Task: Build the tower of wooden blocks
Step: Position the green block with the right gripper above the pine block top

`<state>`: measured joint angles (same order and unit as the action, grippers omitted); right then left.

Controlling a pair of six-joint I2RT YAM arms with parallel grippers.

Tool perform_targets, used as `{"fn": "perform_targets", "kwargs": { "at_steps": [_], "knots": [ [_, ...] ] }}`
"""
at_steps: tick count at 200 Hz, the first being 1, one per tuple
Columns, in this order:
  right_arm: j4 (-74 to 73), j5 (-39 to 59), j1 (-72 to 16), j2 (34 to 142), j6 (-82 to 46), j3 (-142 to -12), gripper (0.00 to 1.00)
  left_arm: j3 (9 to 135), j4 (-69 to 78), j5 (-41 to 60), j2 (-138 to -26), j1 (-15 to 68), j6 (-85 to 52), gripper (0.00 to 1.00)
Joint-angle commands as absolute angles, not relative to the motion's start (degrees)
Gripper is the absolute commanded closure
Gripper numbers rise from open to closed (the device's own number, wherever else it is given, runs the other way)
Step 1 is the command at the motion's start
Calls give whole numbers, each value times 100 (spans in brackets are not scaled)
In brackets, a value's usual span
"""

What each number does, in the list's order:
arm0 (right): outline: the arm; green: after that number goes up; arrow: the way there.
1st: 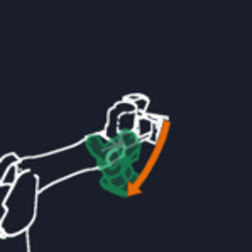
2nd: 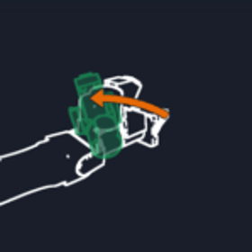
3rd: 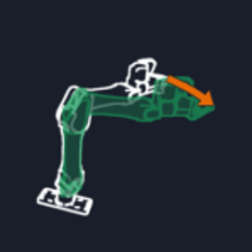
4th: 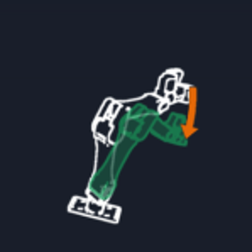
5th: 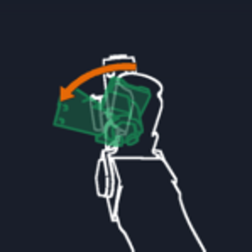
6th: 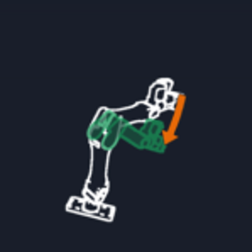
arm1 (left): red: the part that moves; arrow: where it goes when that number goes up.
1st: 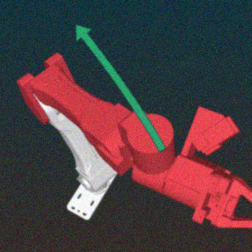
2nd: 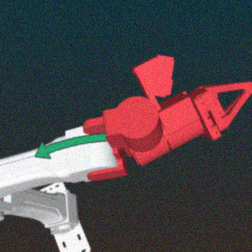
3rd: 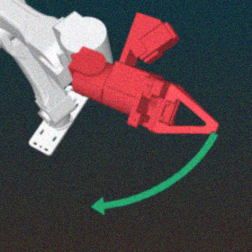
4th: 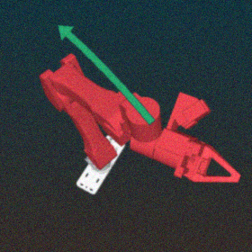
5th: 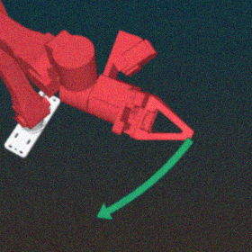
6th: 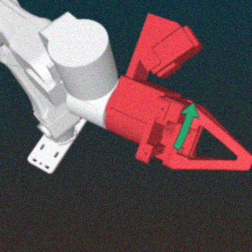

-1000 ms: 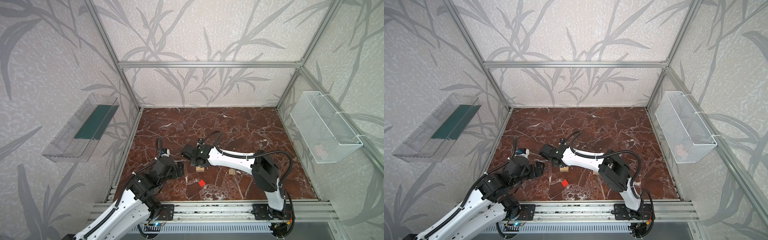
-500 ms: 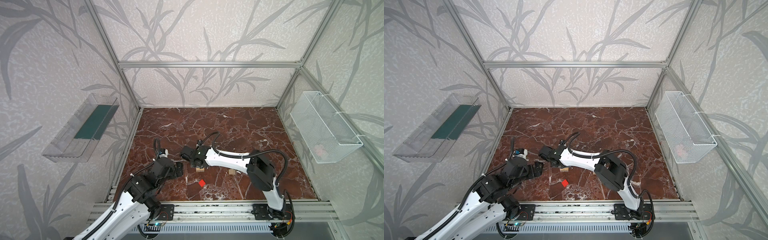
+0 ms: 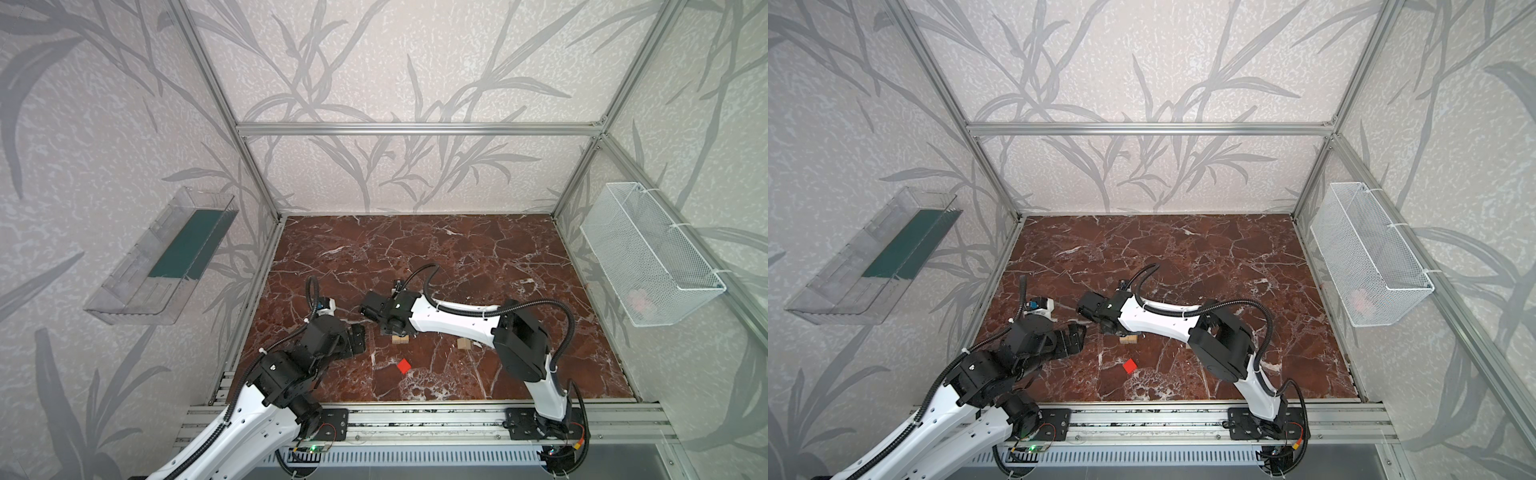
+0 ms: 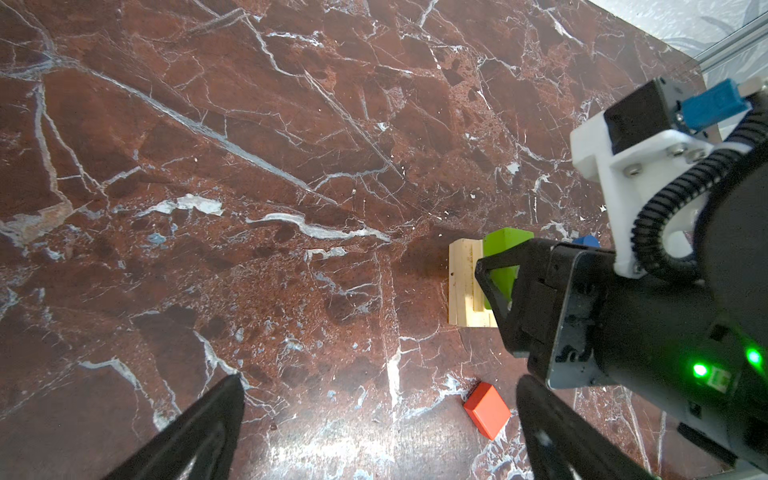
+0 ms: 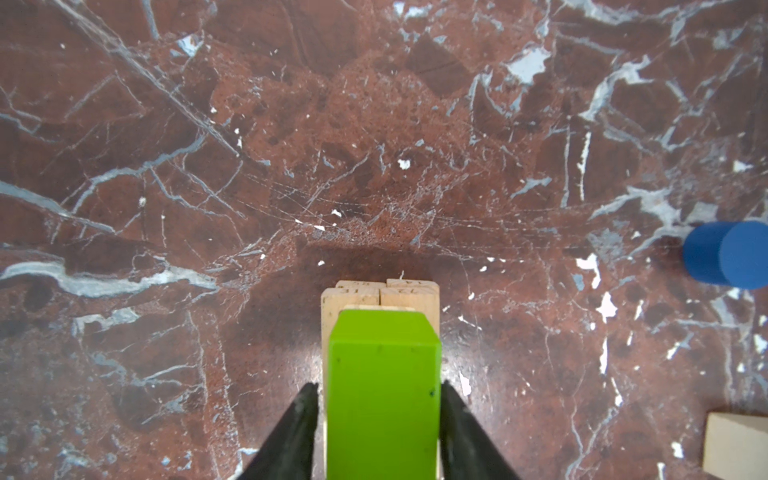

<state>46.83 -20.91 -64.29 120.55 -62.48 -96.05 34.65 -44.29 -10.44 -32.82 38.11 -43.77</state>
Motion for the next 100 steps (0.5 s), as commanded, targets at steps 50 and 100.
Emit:
{"fn": "perform_targets", "kwargs": {
  "at_steps": [50,100],
  "knots": [
    [4931,-2217,-6522,12038,-6241,-9802,51,3429,-4466,-1102,-3313,3784,-4514,0],
    [4946,-2285,-6522,11986,-6224,-9774,55,3420,-4412,-1058,-3361,3780,-4526,0]
  ]
}}
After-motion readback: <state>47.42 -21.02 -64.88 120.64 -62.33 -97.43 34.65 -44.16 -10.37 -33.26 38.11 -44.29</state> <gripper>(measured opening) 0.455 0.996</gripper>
